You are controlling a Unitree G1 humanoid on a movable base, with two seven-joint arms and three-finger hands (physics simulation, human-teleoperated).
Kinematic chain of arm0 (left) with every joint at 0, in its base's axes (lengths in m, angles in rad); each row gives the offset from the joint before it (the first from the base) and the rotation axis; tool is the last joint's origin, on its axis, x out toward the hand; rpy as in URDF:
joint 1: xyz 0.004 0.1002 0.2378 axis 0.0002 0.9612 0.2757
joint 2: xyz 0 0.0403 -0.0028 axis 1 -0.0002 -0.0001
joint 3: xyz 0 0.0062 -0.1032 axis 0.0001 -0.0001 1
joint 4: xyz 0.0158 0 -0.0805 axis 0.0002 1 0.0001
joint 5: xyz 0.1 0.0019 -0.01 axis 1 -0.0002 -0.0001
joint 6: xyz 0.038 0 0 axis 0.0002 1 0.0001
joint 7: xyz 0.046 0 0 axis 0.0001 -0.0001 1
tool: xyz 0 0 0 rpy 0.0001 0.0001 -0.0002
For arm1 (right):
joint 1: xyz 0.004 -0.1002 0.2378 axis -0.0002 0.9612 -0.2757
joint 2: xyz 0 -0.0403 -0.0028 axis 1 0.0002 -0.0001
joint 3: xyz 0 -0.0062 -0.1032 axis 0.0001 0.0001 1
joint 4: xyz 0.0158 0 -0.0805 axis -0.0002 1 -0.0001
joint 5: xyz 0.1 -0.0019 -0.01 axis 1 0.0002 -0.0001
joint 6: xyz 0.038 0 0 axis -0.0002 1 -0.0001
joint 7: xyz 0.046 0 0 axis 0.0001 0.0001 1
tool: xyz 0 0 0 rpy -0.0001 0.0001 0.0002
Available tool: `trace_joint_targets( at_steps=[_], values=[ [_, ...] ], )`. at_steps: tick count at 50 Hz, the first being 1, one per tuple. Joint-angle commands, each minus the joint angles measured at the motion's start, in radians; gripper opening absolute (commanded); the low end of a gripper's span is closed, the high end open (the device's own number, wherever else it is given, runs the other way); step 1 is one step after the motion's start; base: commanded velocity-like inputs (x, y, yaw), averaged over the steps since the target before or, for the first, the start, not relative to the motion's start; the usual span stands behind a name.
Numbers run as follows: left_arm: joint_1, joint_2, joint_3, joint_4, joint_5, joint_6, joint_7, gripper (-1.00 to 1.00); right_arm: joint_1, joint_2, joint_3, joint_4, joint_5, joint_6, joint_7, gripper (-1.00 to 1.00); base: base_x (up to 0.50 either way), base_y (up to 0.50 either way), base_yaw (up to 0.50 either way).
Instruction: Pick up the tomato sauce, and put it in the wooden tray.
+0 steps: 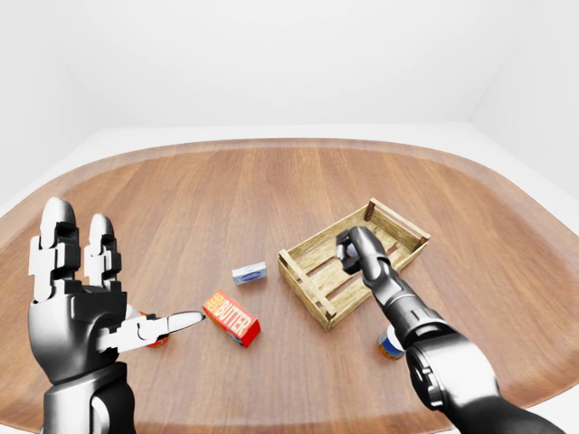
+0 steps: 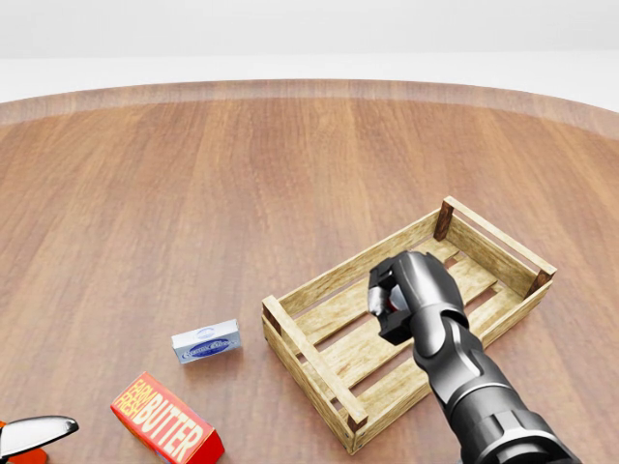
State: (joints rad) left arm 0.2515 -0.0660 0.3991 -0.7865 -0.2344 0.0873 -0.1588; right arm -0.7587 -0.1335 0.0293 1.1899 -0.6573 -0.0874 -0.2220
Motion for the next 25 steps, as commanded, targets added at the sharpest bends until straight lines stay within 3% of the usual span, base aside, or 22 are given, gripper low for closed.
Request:
trace_joint_targets(
  at_steps=[1,25],
  values=[
    [0.001,0.000,-0.002,0.000,0.002,0.000,0.001,1.00,-0.010,-0.005,-0.001,0.034,-0.010,0.000,-0.028,-1.00,0.00,0.00,0.00],
    [0.005,-0.004,-0.003,-0.005,0.003,0.000,-0.001,1.00,0.002,-0.004,-0.001,0.073,-0.018,0.000,-0.049,-1.00,0.00,0.00,0.00]
  ],
)
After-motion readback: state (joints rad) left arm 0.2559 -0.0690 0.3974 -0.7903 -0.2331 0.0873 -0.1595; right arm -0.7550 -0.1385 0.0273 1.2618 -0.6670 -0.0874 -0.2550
